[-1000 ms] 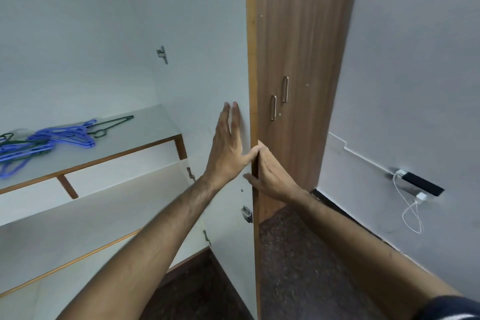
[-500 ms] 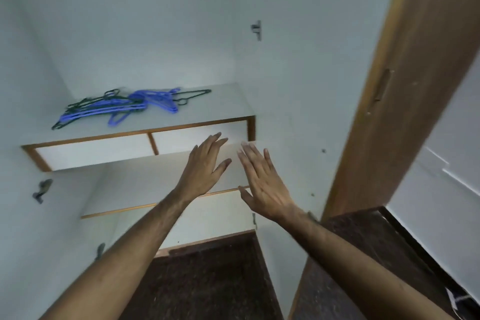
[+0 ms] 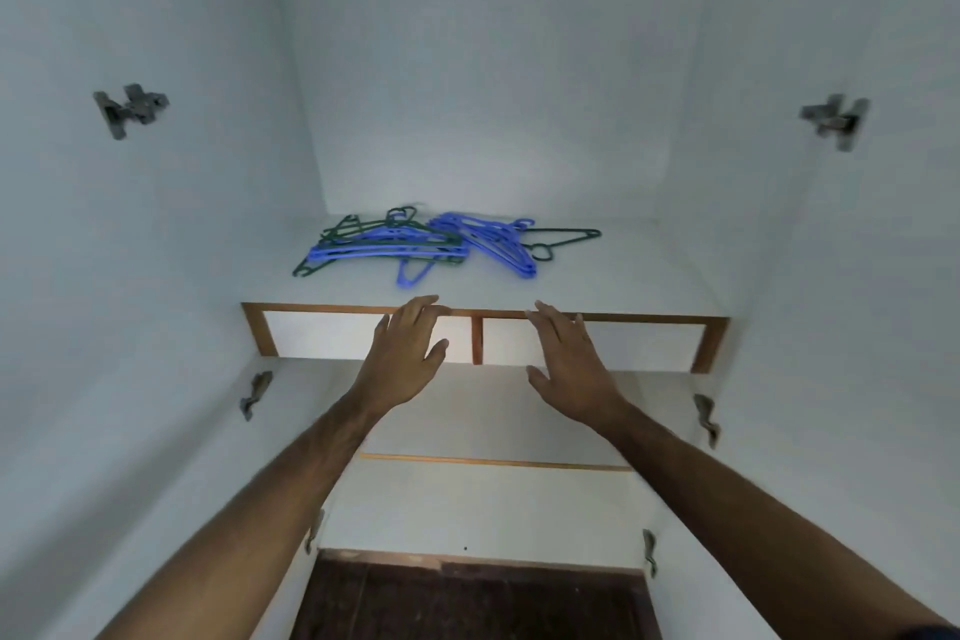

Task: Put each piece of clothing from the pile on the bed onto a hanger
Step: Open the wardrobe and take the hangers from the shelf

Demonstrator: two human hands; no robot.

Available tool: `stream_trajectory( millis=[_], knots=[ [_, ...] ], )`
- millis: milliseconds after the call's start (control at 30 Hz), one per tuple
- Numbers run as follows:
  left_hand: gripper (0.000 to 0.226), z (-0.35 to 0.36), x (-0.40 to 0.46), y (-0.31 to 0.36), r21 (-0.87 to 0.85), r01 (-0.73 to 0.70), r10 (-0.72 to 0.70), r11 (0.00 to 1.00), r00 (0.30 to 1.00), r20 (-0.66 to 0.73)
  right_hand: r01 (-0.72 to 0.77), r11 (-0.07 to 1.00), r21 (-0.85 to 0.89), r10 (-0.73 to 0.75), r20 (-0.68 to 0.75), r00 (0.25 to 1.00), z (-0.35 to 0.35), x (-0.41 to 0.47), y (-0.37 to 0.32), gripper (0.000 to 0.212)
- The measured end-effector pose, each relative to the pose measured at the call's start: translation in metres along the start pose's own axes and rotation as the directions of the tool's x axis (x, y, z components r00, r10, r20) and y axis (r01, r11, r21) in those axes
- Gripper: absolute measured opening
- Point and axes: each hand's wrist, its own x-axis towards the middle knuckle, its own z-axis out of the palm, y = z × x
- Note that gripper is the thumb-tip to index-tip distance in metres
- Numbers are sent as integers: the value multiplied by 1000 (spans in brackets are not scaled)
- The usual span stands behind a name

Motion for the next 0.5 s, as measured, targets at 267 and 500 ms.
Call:
stream_trajectory(
  millis=[267, 500],
  knots=[
    [43, 35, 53, -92, -15, 35, -33, 999, 993, 113, -50, 993, 110, 37, 117, 992, 59, 112, 14, 65],
    [45, 89, 143, -156, 37, 16, -22, 999, 984, 179, -147, 977, 151, 123, 160, 980, 108, 232, 73, 66]
  ],
)
